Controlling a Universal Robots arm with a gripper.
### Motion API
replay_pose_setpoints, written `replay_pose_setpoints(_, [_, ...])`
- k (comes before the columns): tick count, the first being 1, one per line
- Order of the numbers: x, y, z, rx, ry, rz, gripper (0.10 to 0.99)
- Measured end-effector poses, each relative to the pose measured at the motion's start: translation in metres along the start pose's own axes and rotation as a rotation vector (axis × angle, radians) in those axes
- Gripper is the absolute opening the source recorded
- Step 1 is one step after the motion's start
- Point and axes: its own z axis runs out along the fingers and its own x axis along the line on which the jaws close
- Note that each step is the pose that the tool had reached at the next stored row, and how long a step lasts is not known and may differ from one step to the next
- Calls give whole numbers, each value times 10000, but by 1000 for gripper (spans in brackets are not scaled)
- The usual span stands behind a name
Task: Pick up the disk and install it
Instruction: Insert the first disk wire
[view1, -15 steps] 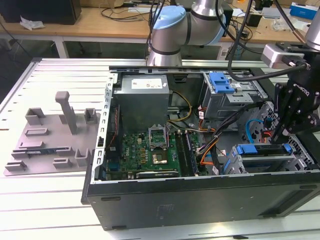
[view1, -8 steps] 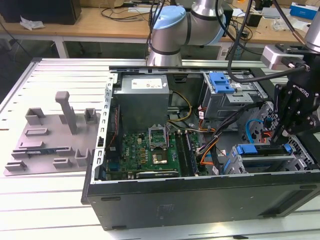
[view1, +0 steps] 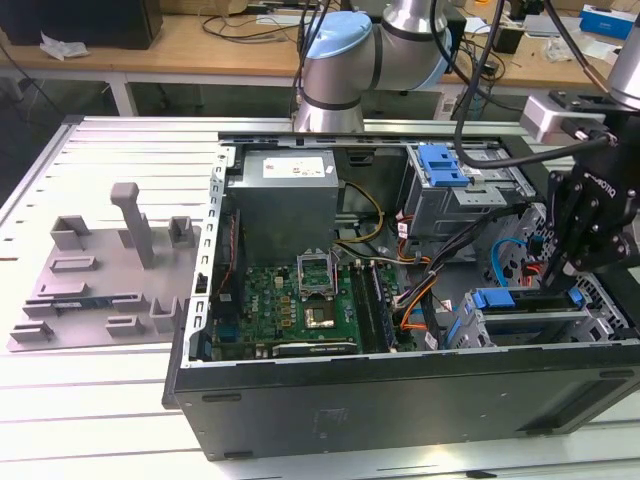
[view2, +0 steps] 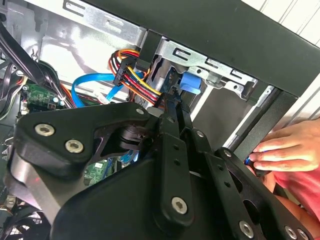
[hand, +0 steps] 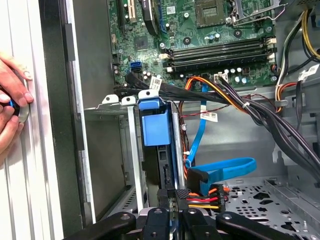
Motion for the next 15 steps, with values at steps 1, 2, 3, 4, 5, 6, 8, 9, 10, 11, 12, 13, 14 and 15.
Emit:
replay_pose_setpoints(1, [0,0,3,0,0,0,169])
replay_pose_setpoints(2, [-1,0,5,0,0,0,169])
replay_pose_setpoints(3, [-1,0,9,0,0,0,169])
replay_pose_setpoints(4, [-2,0,12,0,-1,0,169])
replay_pose_setpoints(5, [-2,0,15,0,-1,0,169])
replay_pose_setpoints(6, [-3,0,23,0,-1,1,169])
replay_pose_setpoints(8, [-5,-2,33,1,2,1,169])
replay_pose_setpoints(9, [-6,-3,37,1,3,0,169])
replay_pose_setpoints(10, [-6,-3,44,0,1,1,169])
replay_pose_setpoints(11, [-7,-4,50,-1,-1,-7,169])
replay_pose_setpoints(12, [-8,-4,51,2,0,-22,169])
replay_pose_setpoints(13, [-8,-4,52,4,1,-33,169])
replay_pose_setpoints(14, [-8,-4,53,6,1,-44,169])
replay_pose_setpoints(15, [-9,-5,58,9,-1,-73,169])
